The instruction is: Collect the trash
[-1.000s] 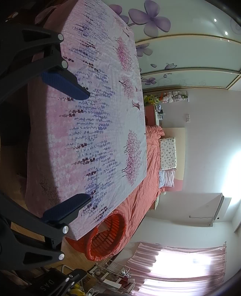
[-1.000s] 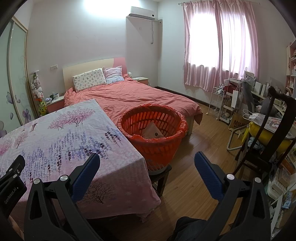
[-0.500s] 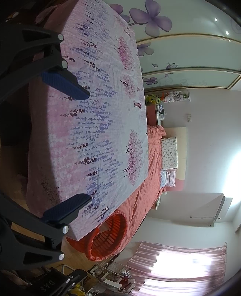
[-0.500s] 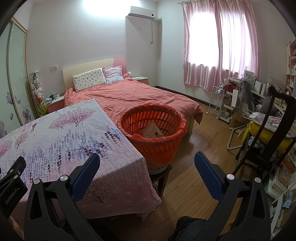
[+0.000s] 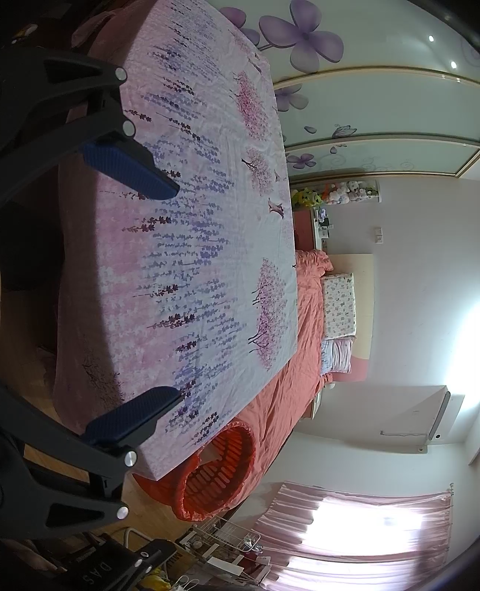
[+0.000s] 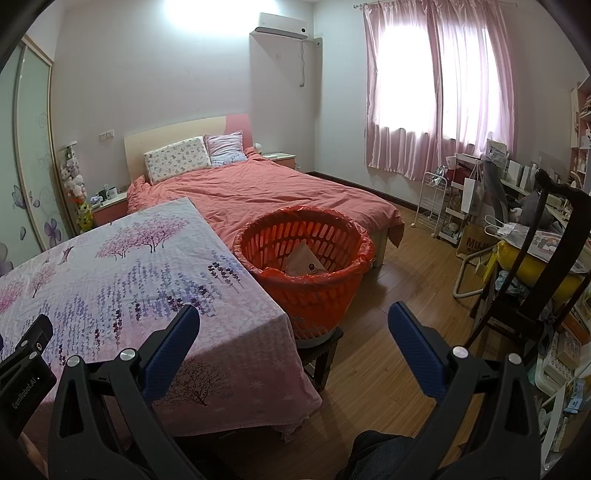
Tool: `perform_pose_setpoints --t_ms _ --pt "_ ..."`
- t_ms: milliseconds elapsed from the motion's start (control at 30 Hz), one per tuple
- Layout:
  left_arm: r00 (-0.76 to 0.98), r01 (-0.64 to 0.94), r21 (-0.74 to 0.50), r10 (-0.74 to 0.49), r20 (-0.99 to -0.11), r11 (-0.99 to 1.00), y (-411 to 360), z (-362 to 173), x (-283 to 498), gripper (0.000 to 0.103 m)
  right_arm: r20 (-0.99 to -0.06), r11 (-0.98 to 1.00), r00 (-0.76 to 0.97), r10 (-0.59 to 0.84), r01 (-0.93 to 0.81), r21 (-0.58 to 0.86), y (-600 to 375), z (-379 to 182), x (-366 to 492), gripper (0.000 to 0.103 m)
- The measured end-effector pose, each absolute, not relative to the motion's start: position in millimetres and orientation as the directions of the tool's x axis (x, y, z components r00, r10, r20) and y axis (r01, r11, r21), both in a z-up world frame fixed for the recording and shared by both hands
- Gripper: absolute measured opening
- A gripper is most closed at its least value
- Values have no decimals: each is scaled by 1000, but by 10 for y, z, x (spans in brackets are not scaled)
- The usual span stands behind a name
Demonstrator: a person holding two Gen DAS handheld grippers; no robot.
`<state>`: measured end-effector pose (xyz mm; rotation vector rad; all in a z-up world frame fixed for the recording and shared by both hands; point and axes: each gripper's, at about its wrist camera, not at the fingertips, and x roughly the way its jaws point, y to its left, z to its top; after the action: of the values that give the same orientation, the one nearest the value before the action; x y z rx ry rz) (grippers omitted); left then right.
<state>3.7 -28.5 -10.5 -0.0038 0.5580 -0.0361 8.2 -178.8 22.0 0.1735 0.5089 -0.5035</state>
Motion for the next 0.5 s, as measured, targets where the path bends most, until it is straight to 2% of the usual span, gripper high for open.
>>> perform_pose_setpoints --t_ms 500 --pt "846 34 -15 -36 -532 999 -283 -115 38 99 -508 865 755 -416 501 37 -1771 213 83 101"
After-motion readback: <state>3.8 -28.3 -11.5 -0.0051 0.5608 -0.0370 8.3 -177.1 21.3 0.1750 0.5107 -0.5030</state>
